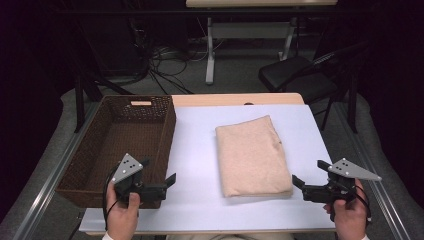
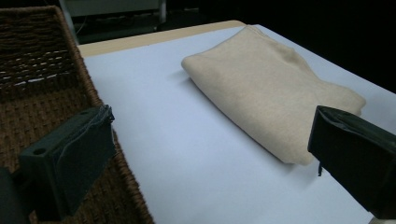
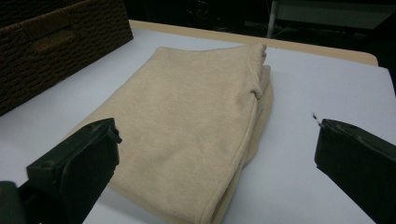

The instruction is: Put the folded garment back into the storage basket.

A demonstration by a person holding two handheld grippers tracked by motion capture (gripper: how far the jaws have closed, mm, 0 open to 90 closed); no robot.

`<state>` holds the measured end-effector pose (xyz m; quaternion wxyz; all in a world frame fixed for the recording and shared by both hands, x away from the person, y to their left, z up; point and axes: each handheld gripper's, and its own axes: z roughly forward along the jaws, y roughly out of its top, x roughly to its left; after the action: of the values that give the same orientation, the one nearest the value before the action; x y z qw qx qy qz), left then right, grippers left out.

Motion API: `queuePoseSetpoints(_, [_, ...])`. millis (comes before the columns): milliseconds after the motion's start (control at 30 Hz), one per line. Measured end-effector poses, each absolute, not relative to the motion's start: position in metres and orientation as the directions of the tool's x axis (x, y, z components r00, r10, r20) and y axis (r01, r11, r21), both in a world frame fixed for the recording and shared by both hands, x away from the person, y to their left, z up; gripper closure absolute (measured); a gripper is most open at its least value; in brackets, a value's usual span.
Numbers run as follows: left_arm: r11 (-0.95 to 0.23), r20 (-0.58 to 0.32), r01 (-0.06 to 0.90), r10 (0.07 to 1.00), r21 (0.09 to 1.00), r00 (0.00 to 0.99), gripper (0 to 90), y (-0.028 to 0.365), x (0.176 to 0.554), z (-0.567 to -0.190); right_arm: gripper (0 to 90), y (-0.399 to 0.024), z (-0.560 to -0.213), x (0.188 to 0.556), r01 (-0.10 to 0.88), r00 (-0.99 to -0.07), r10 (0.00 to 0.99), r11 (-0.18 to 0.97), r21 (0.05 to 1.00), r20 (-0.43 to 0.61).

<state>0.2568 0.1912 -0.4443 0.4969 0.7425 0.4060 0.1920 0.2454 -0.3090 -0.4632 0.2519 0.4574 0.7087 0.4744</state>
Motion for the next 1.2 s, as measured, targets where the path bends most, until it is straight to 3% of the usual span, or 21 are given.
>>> queuePoseSetpoints(467, [-0.146,-0.192,0.451,0.76,0.88,0.62,0.5,0.149,0.271,-0.433,0.0,-0.305,-0.46,0.254,0.435,-0.447,0.894,0.191,0.88,0.027])
queuePoseSetpoints(667, [-0.153,-0.192,0.432,0.732,0.889,0.654,0.5,0.129,0.283,-0.431,0.0,-0.298,-0.457,0.264,0.457,-0.447,0.894,0.185,0.87,0.045])
queuePoseSetpoints(1000, [-0.198,-0.204,0.497,0.74,0.845,0.641,0.5,0.104,0.312,-0.435,0.0,-0.289,-0.444,0.295,0.491,-0.416,0.907,0.159,0.857,0.07])
queuePoseSetpoints(1200, [-0.206,-0.224,0.52,0.729,0.829,0.647,0.5,0.095,0.324,-0.441,0.9,-0.28,-0.435,0.311,0.523,-0.452,0.887,0.182,0.833,0.091])
